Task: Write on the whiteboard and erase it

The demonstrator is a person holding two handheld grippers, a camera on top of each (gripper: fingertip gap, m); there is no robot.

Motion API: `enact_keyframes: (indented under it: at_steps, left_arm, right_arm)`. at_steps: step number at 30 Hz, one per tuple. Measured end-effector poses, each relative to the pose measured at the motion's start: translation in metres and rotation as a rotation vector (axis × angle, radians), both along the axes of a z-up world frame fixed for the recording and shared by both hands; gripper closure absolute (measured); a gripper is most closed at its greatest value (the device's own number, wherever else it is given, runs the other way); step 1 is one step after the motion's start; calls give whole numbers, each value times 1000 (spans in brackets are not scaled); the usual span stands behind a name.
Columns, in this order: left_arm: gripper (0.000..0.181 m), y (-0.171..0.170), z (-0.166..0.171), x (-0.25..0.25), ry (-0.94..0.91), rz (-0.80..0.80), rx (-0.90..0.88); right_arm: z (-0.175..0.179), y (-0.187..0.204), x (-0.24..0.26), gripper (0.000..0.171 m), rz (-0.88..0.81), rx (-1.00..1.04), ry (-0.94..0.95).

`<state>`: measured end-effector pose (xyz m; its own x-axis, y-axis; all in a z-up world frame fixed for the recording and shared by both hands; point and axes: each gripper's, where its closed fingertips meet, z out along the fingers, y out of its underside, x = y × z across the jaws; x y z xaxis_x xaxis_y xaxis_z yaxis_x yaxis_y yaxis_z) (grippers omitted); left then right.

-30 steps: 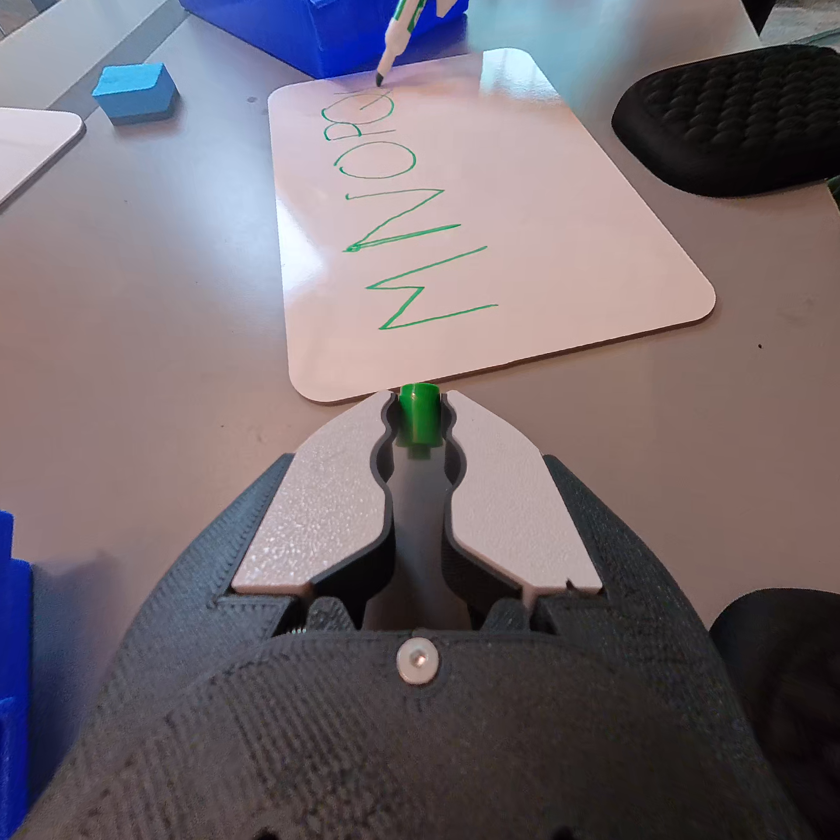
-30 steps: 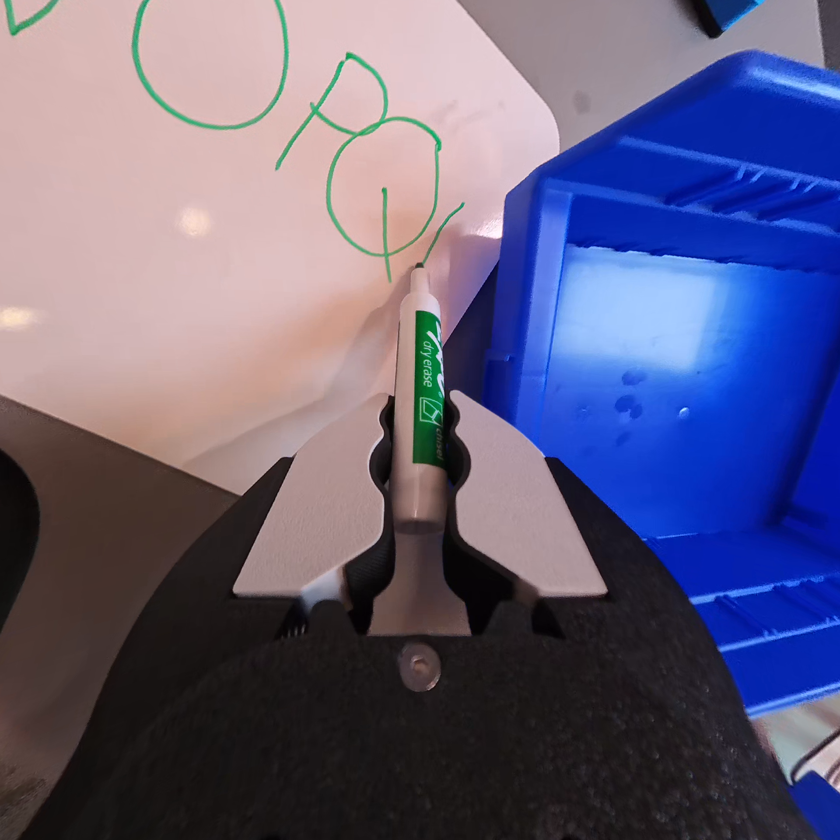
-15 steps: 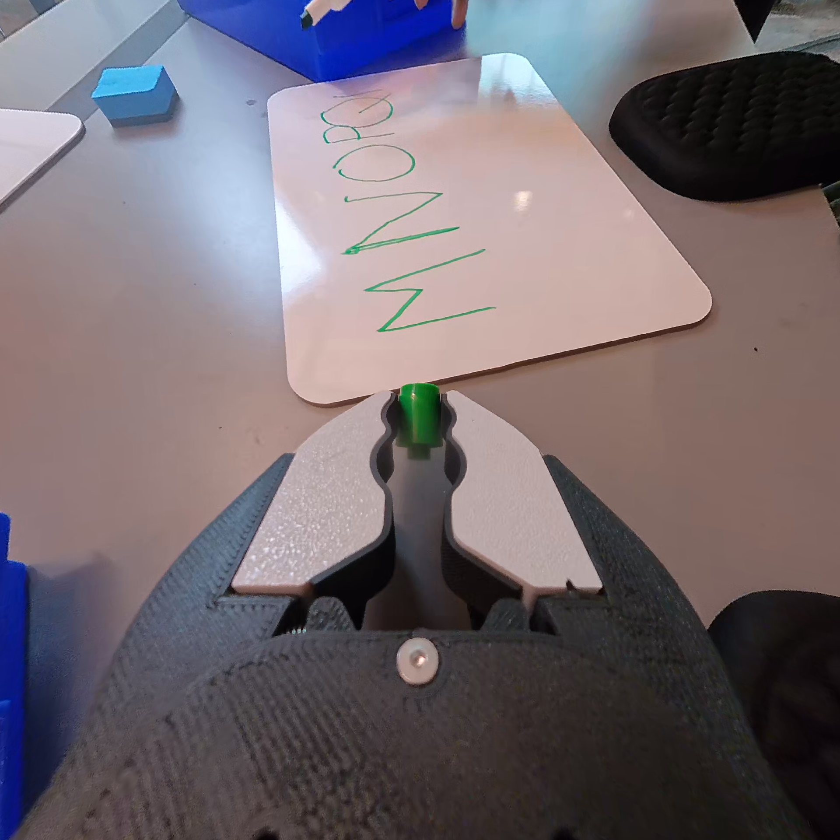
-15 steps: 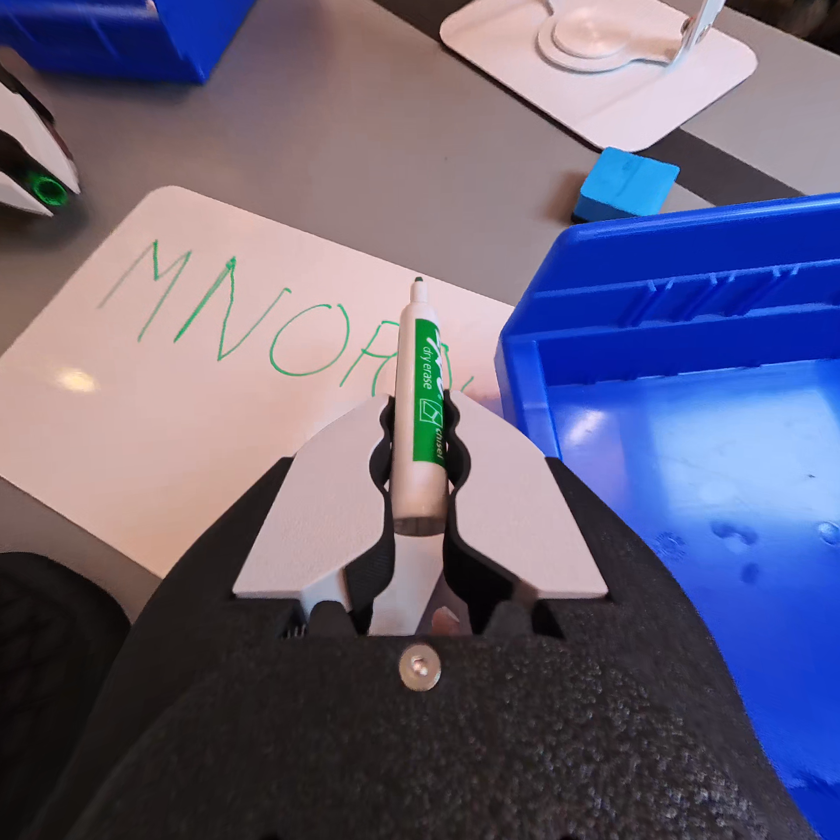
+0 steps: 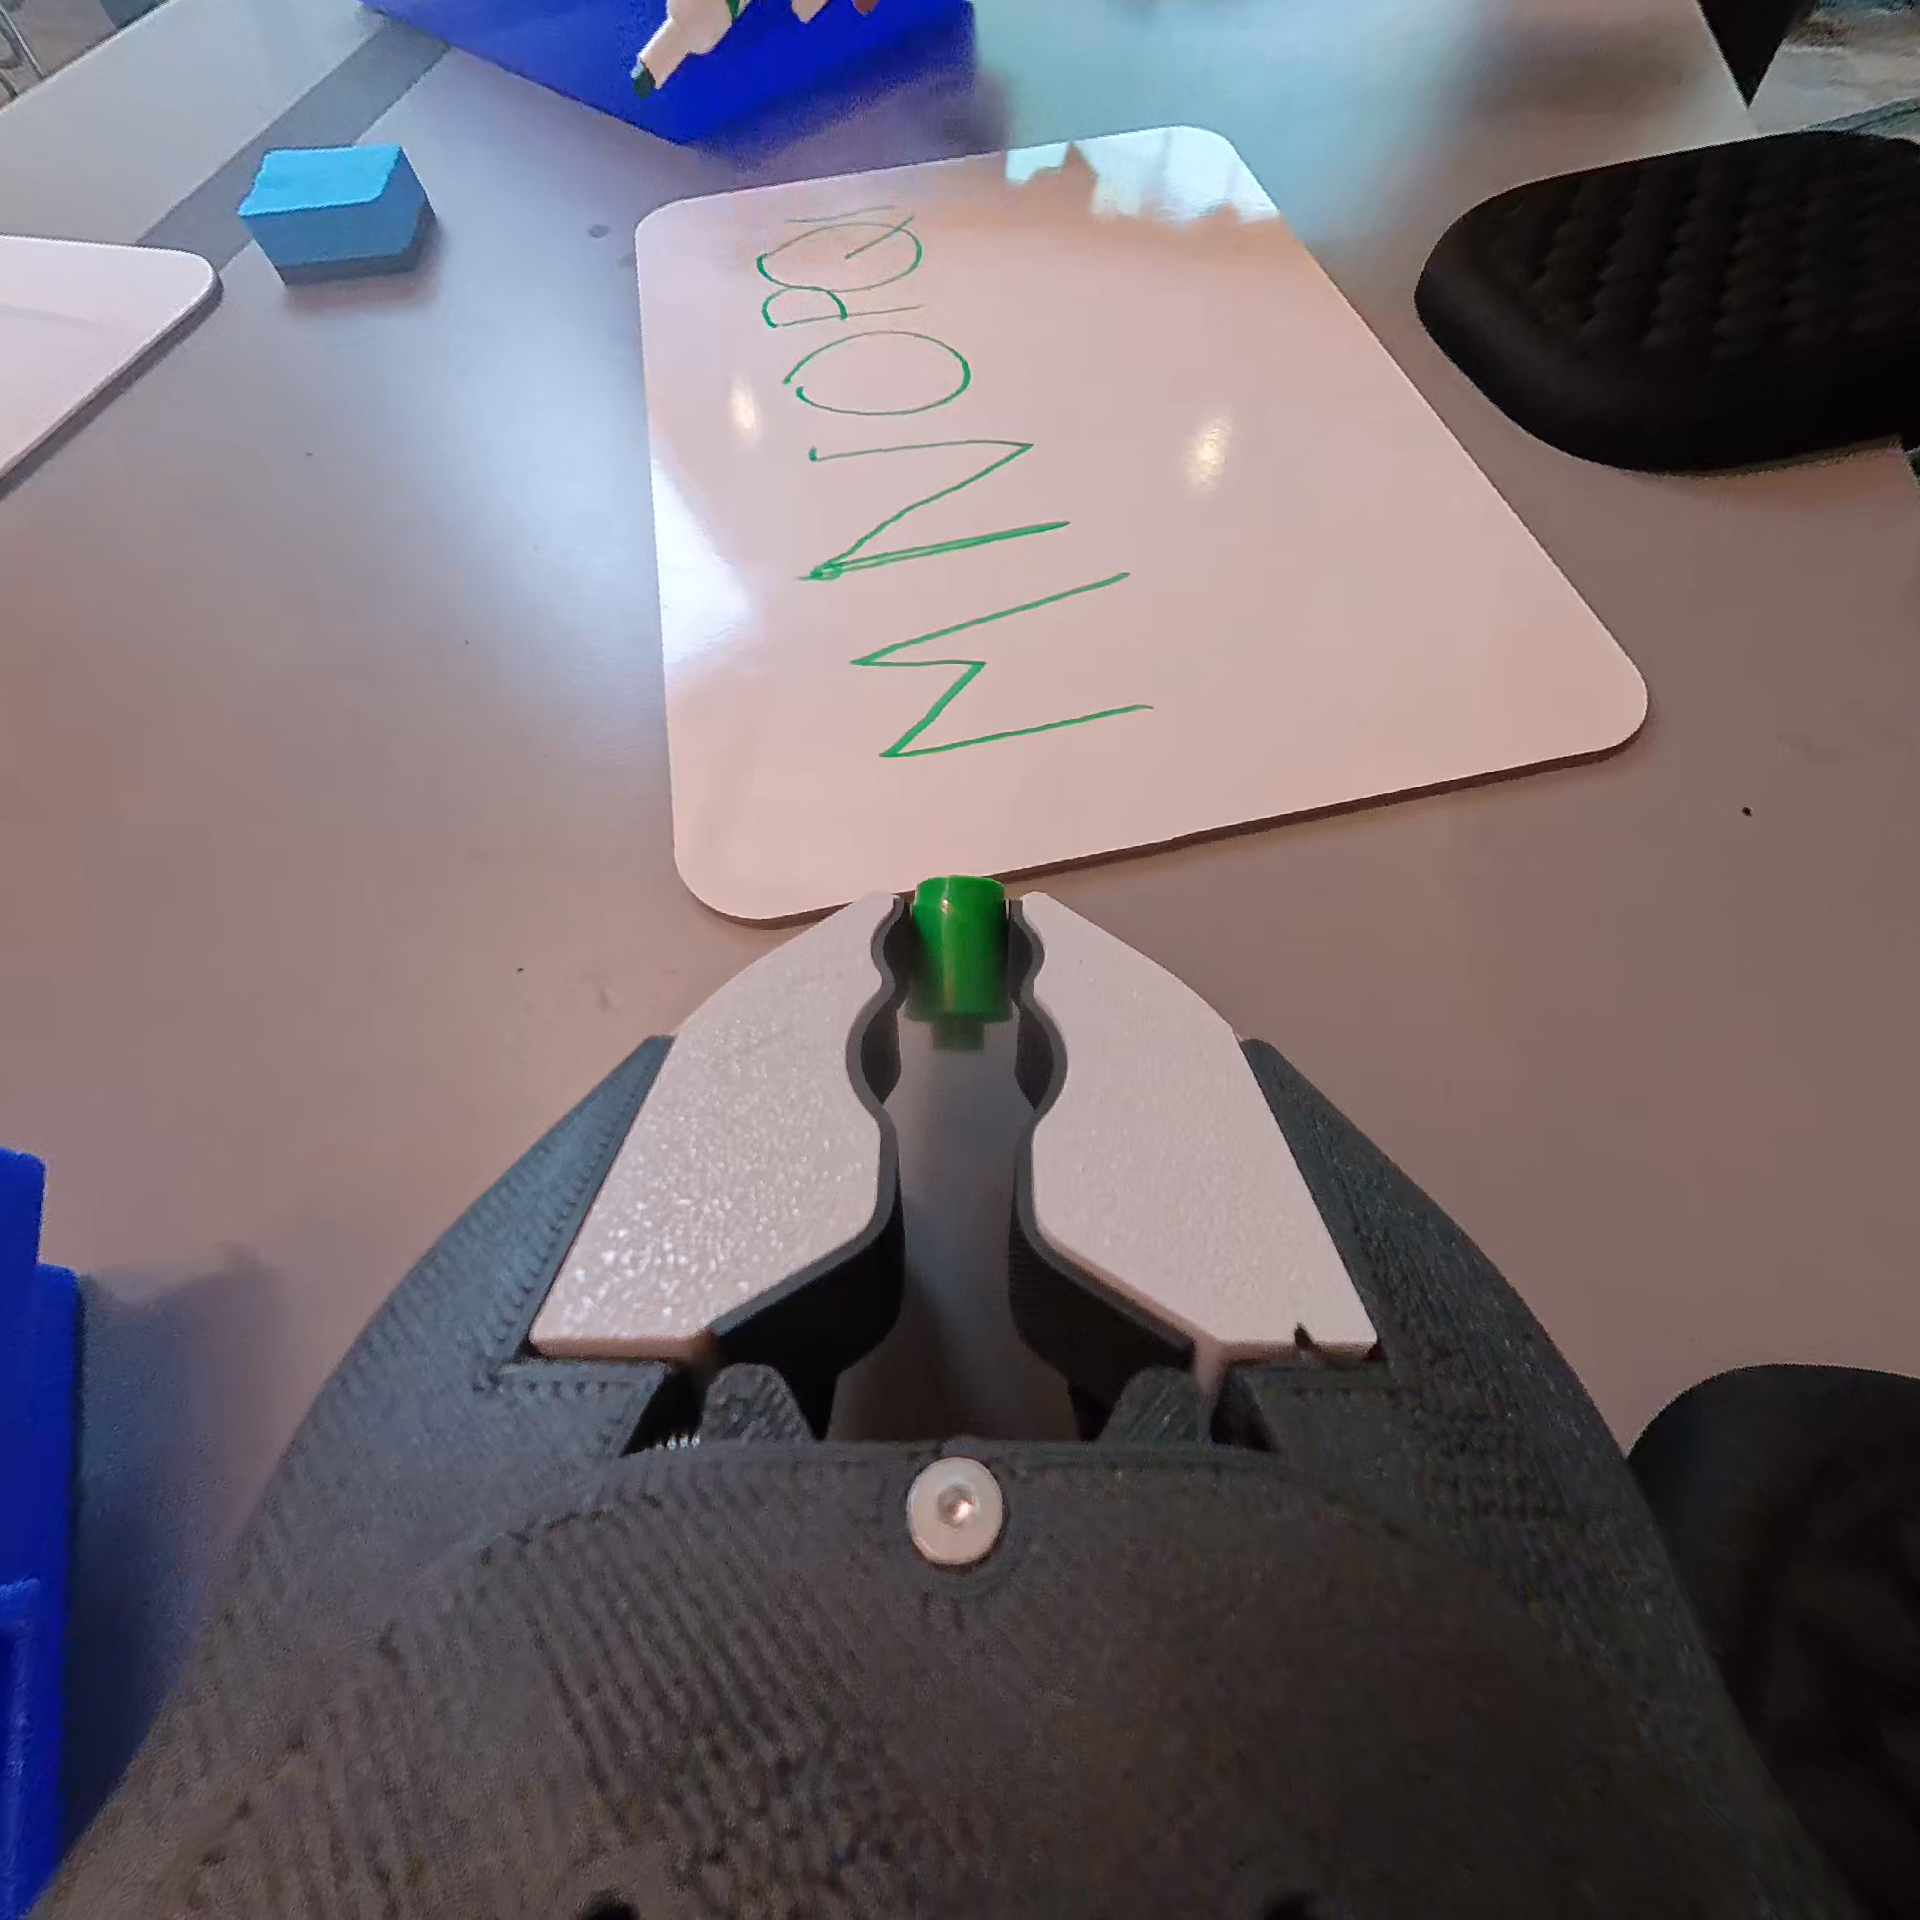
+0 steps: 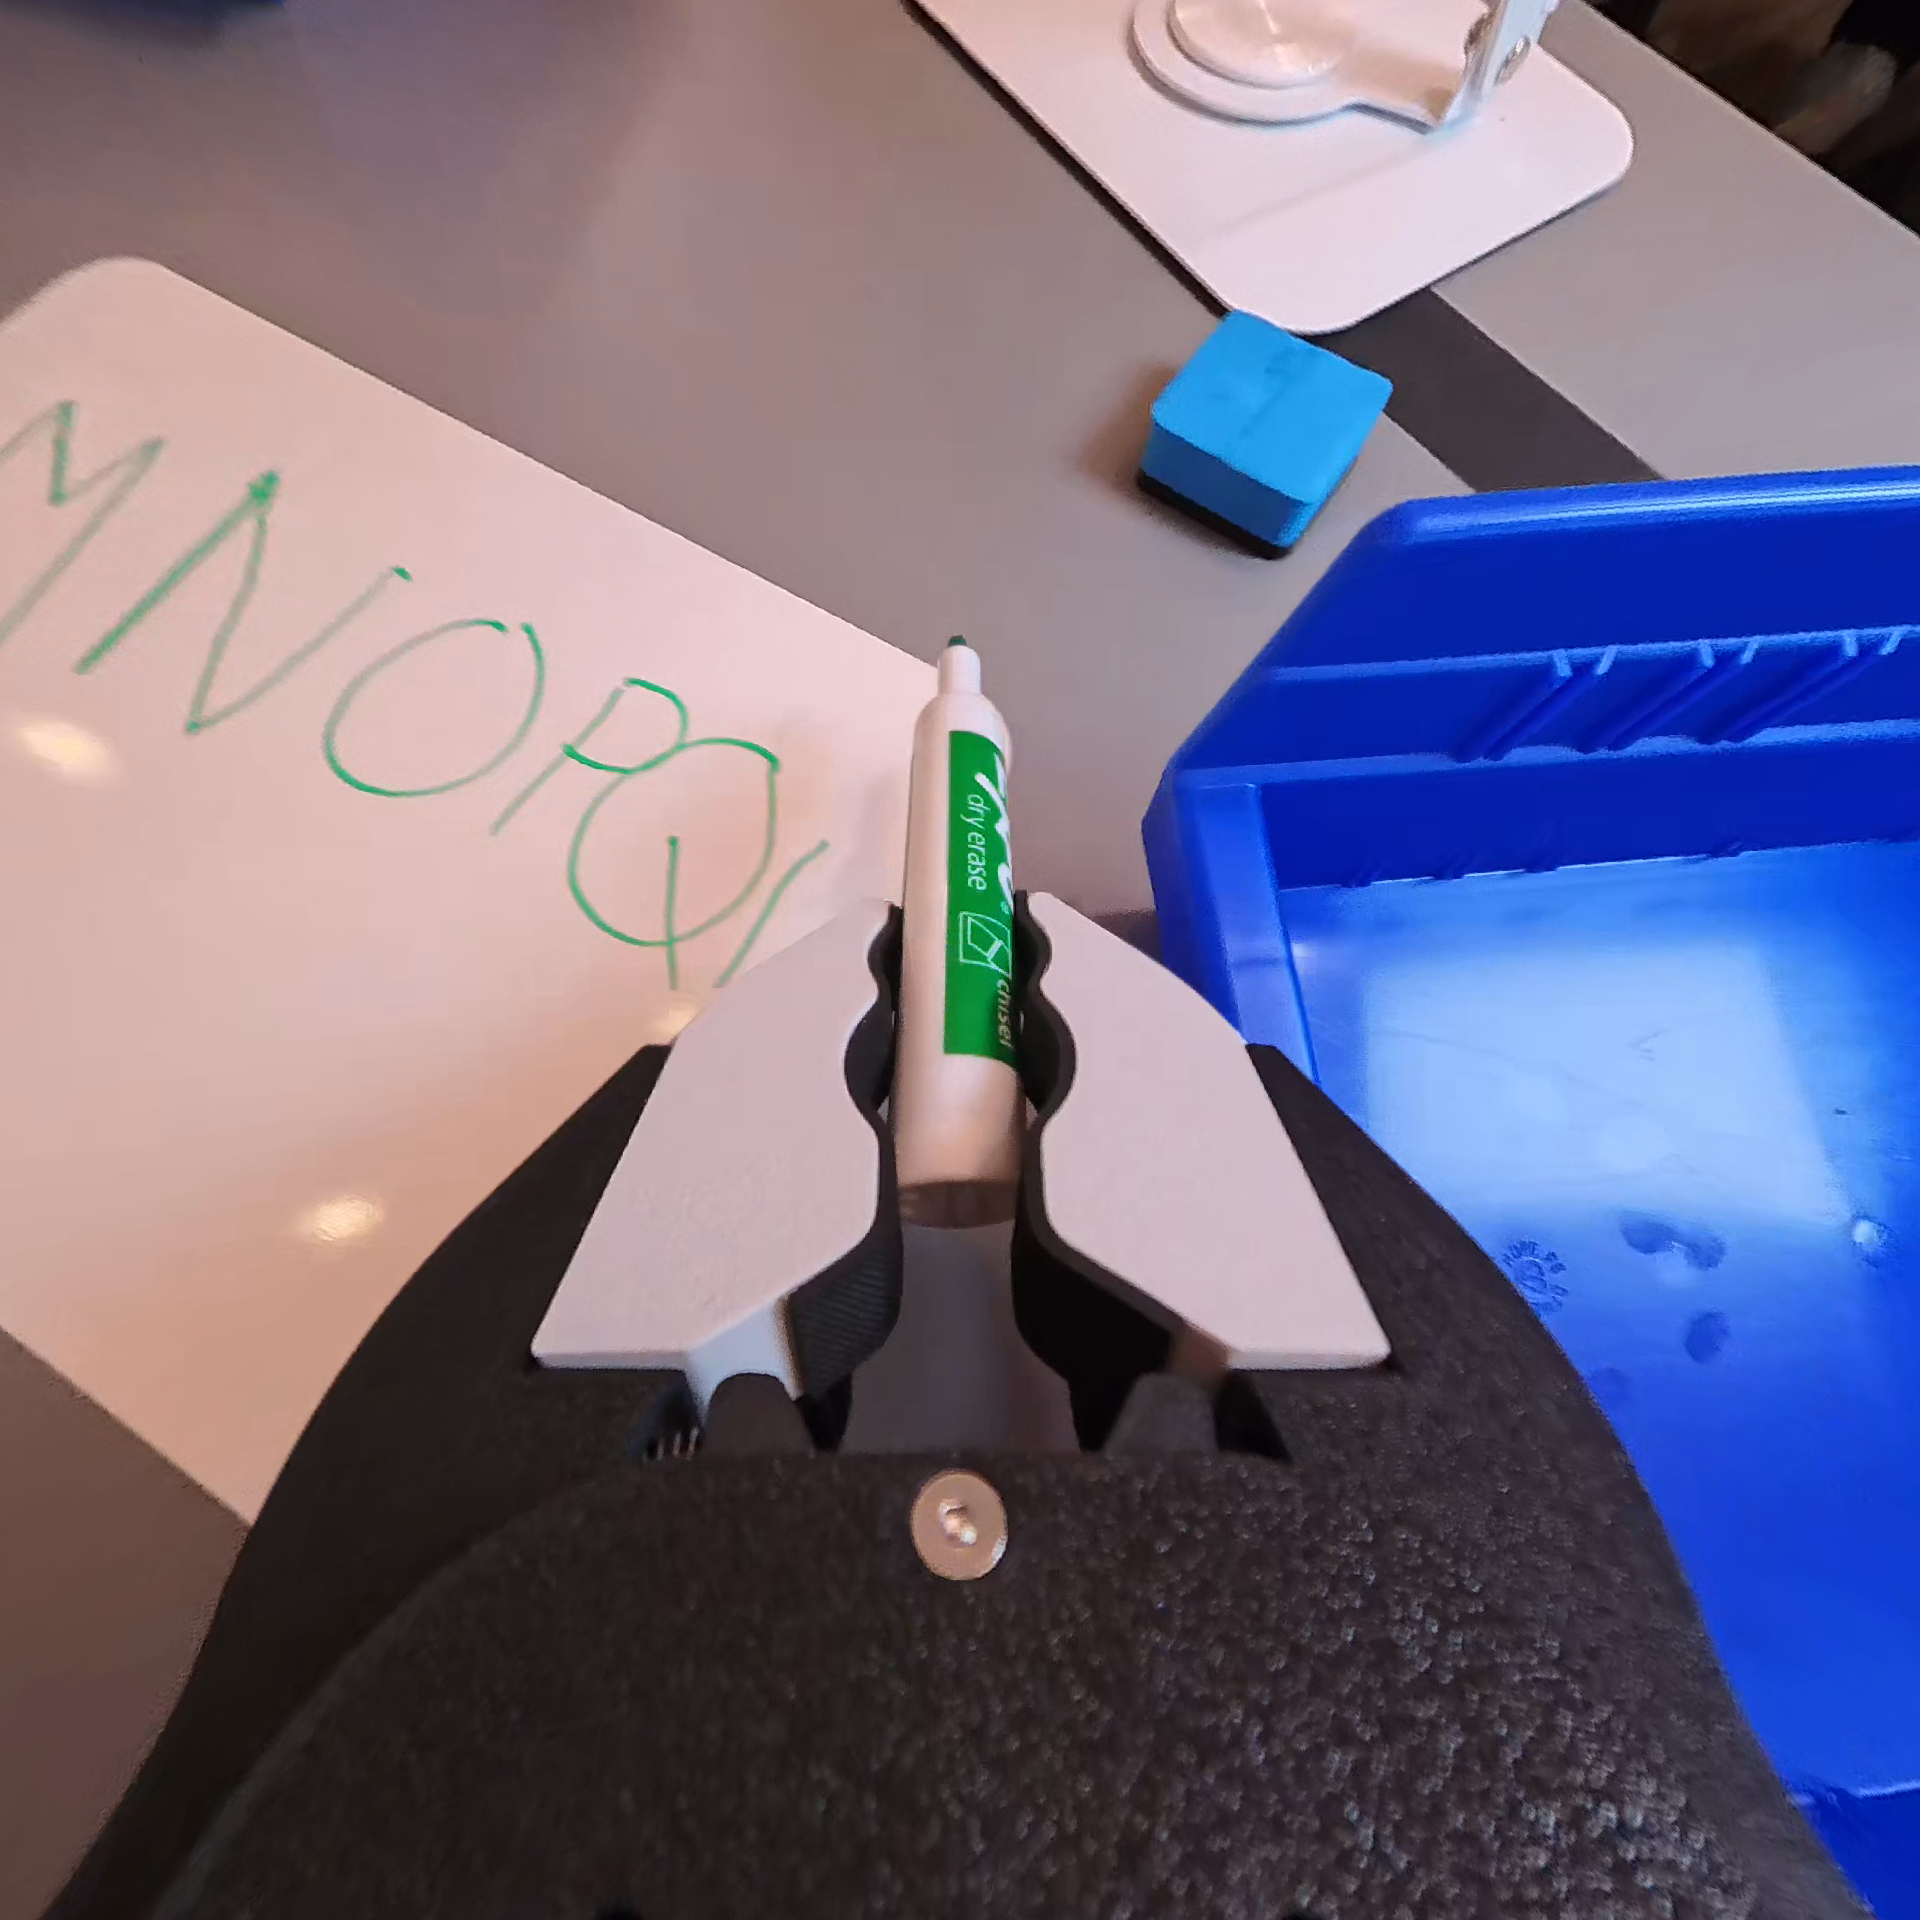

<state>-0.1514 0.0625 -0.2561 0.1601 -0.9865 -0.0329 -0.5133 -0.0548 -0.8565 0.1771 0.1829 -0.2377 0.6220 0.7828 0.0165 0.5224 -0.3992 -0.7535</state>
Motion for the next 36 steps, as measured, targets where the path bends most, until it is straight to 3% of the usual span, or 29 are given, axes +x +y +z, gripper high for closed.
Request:
enact_keyframes:
  at_steps: [13, 36]
  left_arm:
    - [163, -1, 0, 0, 0, -6, -2]
    - [163, -1, 0, 0, 2, -8, 1]
  right_arm:
    - [-9, -38, 8, 152, 130, -98, -228]
    - [-17, -30, 15, 152, 91, -112, -358]
